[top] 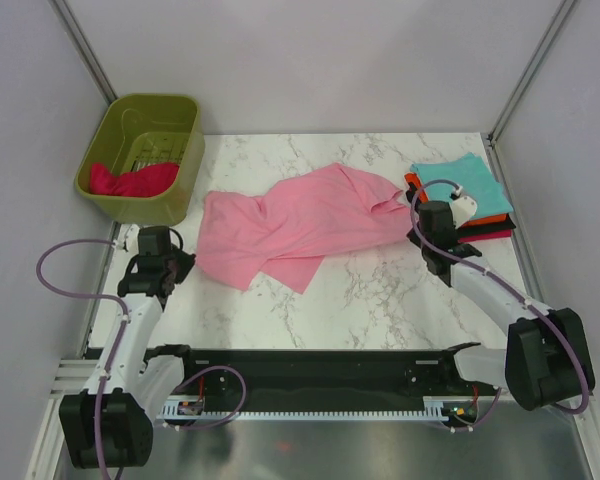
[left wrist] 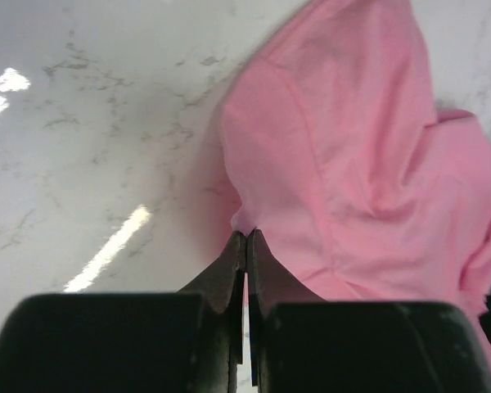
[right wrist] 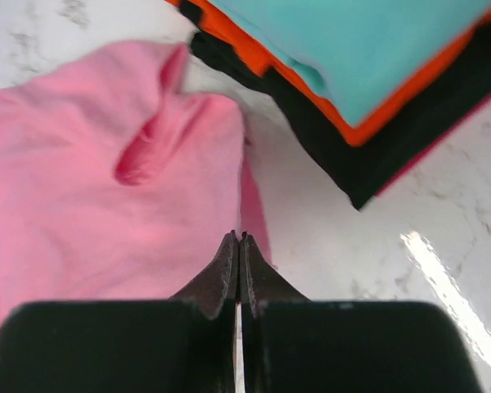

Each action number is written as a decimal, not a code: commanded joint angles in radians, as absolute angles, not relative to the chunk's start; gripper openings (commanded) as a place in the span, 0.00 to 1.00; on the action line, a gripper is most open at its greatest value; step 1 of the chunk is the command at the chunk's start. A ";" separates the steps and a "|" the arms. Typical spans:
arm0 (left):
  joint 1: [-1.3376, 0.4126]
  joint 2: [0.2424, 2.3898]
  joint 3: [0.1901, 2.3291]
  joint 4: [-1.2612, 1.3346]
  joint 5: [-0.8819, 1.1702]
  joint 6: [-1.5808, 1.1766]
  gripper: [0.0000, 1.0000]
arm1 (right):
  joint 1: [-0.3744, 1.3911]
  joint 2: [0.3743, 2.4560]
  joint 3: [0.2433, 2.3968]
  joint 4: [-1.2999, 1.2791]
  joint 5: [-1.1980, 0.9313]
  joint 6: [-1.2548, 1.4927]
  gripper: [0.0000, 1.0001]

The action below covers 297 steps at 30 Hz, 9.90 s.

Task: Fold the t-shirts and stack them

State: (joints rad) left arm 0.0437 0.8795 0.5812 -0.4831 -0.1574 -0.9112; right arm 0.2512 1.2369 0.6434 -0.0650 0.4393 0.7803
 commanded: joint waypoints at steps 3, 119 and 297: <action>0.044 0.902 0.848 -0.532 -0.003 -0.992 0.02 | 0.249 1.197 0.911 -0.226 0.316 0.663 0.00; -0.175 0.600 0.750 -0.661 -0.235 -0.983 0.02 | -0.032 1.135 0.581 -0.121 0.009 0.580 0.00; -0.115 1.419 0.555 0.129 -0.271 -1.057 0.59 | 0.161 1.239 0.448 0.244 0.305 1.017 0.00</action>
